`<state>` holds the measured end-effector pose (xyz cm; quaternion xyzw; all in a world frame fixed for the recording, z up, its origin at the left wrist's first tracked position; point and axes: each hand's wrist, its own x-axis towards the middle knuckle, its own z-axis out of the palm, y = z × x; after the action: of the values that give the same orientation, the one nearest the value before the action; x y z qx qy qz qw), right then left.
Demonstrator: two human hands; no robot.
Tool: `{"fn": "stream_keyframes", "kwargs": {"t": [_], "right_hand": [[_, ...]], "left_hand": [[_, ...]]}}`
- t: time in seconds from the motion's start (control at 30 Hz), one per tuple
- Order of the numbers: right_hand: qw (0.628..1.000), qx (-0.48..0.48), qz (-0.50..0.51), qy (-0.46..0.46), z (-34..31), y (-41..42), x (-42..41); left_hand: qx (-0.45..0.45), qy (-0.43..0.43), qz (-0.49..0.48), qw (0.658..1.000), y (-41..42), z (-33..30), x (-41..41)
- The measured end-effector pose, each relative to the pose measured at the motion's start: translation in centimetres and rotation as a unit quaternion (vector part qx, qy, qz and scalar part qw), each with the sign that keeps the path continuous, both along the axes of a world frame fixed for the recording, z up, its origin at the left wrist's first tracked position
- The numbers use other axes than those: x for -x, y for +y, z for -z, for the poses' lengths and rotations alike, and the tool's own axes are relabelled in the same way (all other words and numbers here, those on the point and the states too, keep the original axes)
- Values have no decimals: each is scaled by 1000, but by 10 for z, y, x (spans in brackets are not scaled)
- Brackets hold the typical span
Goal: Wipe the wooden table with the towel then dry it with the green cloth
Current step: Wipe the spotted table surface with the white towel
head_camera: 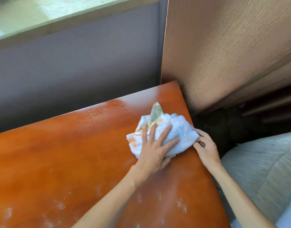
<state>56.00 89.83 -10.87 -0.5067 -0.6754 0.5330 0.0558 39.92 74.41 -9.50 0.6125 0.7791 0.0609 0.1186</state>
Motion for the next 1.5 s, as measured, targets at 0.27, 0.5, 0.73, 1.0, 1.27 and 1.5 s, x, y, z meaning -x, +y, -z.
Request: {"fn": "stream_keyframes", "kwargs": {"t": [0.27, 0.5, 0.73, 1.0, 1.27, 1.5], "right_hand": [[996, 43, 66, 50, 7, 0, -2], [992, 83, 84, 34, 3, -3, -15], [986, 112, 121, 28, 0, -12, -42], [982, 103, 157, 18, -10, -25, -58], [992, -106, -49, -52, -13, -52, -51], [932, -186, -215, -225, -4, -85, -22]], "left_hand": [[16, -4, -48, 999, 57, 5, 63], [74, -10, -174, 982, 130, -1, 82], [68, -9, -172, 983, 92, -15, 12], [50, -74, -218, 972, 20, -8, -143], [58, -52, -332, 940, -30, -9, -119], [92, -39, -511, 853, -145, -12, -11]]}}
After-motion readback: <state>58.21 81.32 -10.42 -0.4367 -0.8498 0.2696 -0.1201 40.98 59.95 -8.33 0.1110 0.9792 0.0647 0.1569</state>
